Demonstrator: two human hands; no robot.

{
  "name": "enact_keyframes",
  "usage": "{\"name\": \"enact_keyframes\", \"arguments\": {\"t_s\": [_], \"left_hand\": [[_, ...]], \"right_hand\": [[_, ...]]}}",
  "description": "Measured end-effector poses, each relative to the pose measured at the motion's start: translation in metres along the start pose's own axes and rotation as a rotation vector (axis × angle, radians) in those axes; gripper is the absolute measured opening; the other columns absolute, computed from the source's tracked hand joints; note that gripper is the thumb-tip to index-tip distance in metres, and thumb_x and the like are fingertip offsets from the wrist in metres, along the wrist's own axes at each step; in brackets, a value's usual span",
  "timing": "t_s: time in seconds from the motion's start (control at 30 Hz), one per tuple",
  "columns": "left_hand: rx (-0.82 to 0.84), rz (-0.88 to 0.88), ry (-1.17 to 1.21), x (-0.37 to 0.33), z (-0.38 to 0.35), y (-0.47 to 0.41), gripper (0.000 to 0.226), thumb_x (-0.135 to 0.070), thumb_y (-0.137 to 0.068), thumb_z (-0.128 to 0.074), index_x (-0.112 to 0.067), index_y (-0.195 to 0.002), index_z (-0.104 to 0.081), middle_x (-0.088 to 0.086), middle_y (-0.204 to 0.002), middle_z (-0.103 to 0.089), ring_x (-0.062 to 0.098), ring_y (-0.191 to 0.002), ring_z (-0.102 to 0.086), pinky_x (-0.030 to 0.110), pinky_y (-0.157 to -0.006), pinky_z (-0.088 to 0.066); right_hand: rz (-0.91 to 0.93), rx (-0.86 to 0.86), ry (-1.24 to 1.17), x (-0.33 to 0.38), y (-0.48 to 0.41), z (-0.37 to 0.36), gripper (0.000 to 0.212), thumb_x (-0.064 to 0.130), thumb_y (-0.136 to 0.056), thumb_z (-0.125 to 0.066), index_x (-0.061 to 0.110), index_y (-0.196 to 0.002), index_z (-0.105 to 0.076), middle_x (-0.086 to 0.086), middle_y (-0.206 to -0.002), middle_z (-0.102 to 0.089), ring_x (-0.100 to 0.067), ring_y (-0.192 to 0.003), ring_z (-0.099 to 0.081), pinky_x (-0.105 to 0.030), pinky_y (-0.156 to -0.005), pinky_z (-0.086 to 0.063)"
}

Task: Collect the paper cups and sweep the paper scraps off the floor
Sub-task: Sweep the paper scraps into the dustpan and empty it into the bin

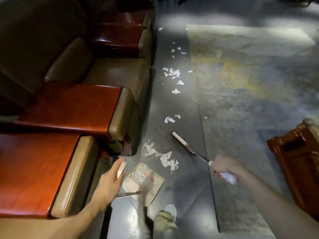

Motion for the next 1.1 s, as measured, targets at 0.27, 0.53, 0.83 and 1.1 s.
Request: {"name": "enact_keyframes", "arguments": {"t_s": [0.27, 0.53, 0.83, 1.1], "left_hand": [[-0.005, 0.039, 0.086, -0.036, -0.011, -0.089, 0.041, -0.032, -0.099, -0.042, -0.046, -0.135, -0.027, -0.008, -0.109, -0.058, 0.015, -0.064, -0.063, 0.019, -0.068, -0.052], [0.025, 0.008, 0.116, -0.054, -0.032, -0.109, 0.041, -0.035, -0.097, -0.043, -0.055, -0.127, -0.023, -0.005, -0.100, -0.062, 0.016, -0.060, -0.064, 0.022, -0.065, -0.057], [-0.002, 0.033, 0.041, -0.039, -0.018, -0.092, 0.044, -0.034, -0.099, -0.039, -0.045, -0.137, -0.020, -0.006, -0.111, -0.060, 0.010, -0.065, -0.062, 0.007, -0.059, -0.047], [-0.091, 0.062, 0.077, -0.026, 0.005, -0.069, 0.040, -0.031, -0.098, -0.043, -0.042, -0.132, -0.027, -0.012, -0.079, -0.058, 0.014, -0.057, -0.062, 0.008, -0.050, -0.040]], "right_hand": [[-0.041, 0.181, 0.023, 0.031, -0.024, -0.036, 0.031, 0.005, -0.085, -0.048, 0.012, -0.054, -0.053, -0.005, -0.056, -0.051, -0.016, -0.051, -0.048, -0.023, -0.051, -0.039], [-0.228, 0.419, -0.796, 0.068, 0.007, -0.058, 0.030, -0.006, -0.090, -0.035, 0.009, -0.066, -0.043, 0.000, -0.041, -0.041, -0.005, -0.028, -0.037, -0.014, -0.031, -0.032], [-0.302, 0.511, -0.895, 0.063, 0.041, -0.007, 0.027, -0.001, -0.094, -0.039, 0.008, -0.069, -0.043, 0.000, -0.043, -0.039, -0.003, -0.028, -0.035, -0.013, -0.026, -0.027], [-0.067, 0.323, -0.382, 0.099, 0.002, -0.007, 0.020, -0.001, -0.085, -0.041, 0.012, -0.069, -0.042, 0.000, -0.041, -0.039, -0.009, -0.037, -0.036, -0.015, -0.036, -0.027]]}}
Point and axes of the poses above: each hand's wrist, its own y-axis away from the middle knuckle, its own z-axis out of the back of the hand, x = y × z, the point moved 1 cm from there along -y, towards the middle knuckle
